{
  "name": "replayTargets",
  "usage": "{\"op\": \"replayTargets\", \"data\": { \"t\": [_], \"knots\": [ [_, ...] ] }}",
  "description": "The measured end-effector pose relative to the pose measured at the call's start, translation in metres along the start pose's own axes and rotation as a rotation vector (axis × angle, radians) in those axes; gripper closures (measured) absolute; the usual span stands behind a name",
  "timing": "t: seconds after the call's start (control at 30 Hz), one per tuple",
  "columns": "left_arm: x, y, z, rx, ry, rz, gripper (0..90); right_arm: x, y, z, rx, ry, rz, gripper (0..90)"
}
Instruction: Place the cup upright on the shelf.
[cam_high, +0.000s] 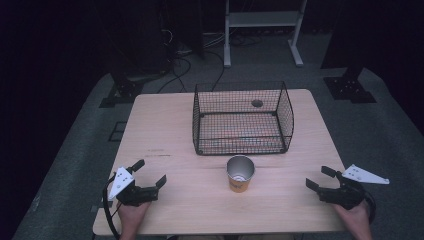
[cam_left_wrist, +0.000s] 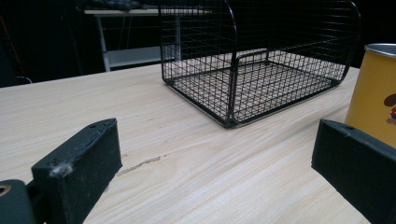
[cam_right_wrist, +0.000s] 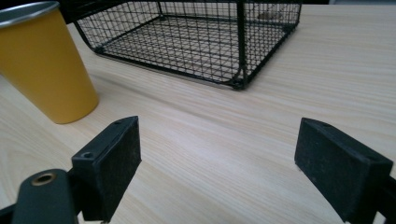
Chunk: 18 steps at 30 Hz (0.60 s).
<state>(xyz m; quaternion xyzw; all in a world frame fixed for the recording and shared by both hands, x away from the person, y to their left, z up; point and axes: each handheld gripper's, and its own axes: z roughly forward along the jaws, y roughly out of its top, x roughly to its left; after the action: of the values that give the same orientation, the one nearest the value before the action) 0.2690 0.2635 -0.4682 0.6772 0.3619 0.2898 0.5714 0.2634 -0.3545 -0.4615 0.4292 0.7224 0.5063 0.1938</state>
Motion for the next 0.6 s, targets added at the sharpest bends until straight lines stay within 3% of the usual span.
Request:
{"op": "replayTargets", "data": {
  "t": [0.37,0.6],
  "knots": [
    [0.0,0.0,0.0,-0.002,0.003,0.0,0.8,0.014,0.009,0.012,0.044,0.072,-0.042,10.0],
    [-0.001,0.0,-0.001,-0.003,-0.005,0.005,0.8,0.027,0.017,0.013,0.038,0.107,-0.063,5.3]
  ]
}}
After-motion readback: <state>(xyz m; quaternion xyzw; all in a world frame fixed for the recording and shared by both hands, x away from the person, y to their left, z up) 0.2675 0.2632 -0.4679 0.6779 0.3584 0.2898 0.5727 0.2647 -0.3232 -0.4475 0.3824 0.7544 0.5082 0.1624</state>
